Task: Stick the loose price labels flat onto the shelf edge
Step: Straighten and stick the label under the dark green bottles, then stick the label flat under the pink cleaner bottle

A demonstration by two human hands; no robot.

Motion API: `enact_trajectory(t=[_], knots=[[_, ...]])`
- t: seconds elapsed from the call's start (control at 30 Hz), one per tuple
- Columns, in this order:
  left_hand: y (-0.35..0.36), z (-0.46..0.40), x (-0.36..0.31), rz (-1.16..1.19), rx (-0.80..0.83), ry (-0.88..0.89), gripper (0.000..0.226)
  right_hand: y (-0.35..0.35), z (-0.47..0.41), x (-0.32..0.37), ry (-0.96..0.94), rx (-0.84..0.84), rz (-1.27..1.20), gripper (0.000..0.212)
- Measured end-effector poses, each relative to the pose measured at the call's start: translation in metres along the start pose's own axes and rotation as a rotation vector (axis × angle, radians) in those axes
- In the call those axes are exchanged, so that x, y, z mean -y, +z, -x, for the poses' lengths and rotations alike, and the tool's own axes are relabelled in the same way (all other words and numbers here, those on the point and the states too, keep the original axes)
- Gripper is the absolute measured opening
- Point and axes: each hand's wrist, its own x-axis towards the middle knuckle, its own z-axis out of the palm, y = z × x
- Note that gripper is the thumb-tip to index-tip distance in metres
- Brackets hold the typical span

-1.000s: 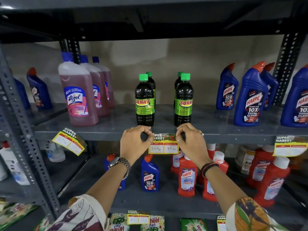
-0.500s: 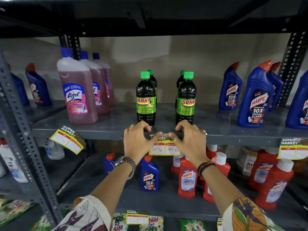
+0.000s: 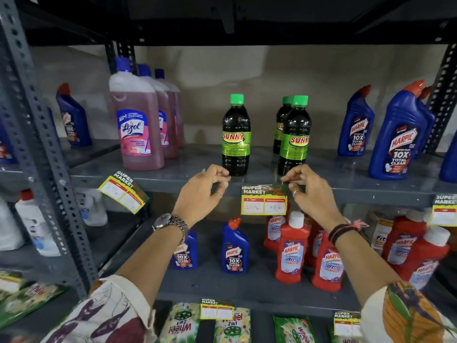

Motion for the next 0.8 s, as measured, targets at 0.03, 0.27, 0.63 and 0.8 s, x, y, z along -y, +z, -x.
enact_trajectory(t=[0.03, 0.27, 0.63, 0.8], knots=[[-0.012, 0.001, 0.008, -0.051, -0.029, 0.034, 0.017, 0.001, 0.002, 0.005, 0.009, -0.018, -0.021, 0.026], [-0.112, 0.014, 0.093, -0.292, -0.225, 0.116, 0.014, 0.081, 0.008, 0.095, -0.105, -0.042, -0.071, 0.014], [-0.172, 0.017, 0.184, -0.063, 0.028, 0.040, 0.014, 0.236, 0.013, 0.186, -0.128, -0.002, 0.284, 0.018], [-0.170, 0.018, 0.198, 0.016, 0.035, 0.064, 0.012, 0.247, 0.014, 0.191, -0.095, -0.015, 0.406, 0.012]])
